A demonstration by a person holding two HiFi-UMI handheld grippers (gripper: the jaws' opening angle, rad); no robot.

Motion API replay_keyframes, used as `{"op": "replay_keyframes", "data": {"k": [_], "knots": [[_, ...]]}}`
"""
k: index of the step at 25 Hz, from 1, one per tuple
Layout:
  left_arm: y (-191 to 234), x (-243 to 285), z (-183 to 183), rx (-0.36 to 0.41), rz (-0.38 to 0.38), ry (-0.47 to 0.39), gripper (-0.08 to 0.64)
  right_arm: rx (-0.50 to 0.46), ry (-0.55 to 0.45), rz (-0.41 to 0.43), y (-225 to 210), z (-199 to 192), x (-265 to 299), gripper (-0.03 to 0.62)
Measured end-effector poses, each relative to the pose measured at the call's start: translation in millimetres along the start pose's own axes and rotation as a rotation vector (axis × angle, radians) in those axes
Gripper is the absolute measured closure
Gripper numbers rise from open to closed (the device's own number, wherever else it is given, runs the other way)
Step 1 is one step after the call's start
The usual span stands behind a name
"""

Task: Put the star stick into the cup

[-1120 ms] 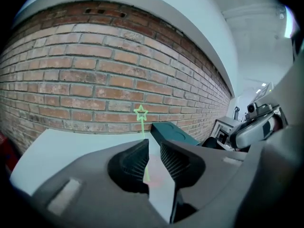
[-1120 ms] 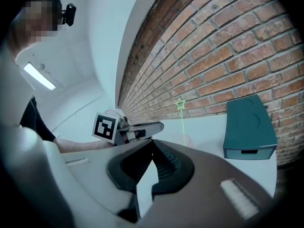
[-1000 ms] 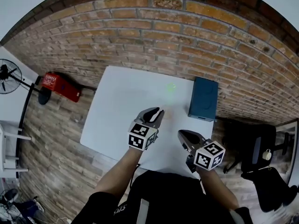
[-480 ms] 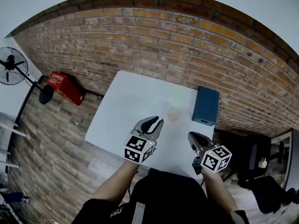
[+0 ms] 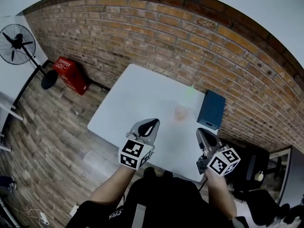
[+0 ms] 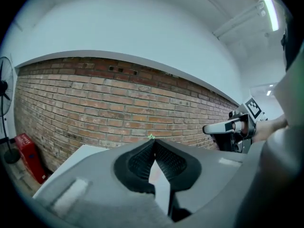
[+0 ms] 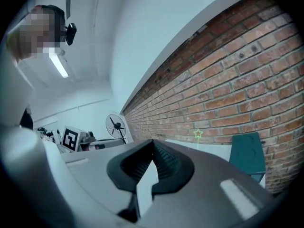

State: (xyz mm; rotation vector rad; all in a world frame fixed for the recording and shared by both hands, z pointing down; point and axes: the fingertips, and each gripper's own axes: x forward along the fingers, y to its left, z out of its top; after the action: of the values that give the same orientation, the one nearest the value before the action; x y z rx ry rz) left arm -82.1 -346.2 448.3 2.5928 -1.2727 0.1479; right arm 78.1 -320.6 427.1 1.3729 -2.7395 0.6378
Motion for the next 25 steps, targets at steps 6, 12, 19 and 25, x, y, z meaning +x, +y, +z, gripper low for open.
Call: {"op": "replay_keyframes", "data": {"k": [6,12,19,25], "knots": [[8,-9,4,-0.042,0.078,-0.006,0.554,-0.097,0.032,0.056,14,2,-5,0.594],[-9,12,11,0.017,0.069,0.009,0.554,-0.151,0.040,0.040,-2,3,-26,0.595],[-26,23,8,0.011,0.062,0.038,0.554,-0.164,0.051,0.048,-16,3,-31,0.595],[-31,28,10,0.034,0.059,0.067,0.554,-0.131,0.023,0.070,-21,4,-30,0.595]]}}
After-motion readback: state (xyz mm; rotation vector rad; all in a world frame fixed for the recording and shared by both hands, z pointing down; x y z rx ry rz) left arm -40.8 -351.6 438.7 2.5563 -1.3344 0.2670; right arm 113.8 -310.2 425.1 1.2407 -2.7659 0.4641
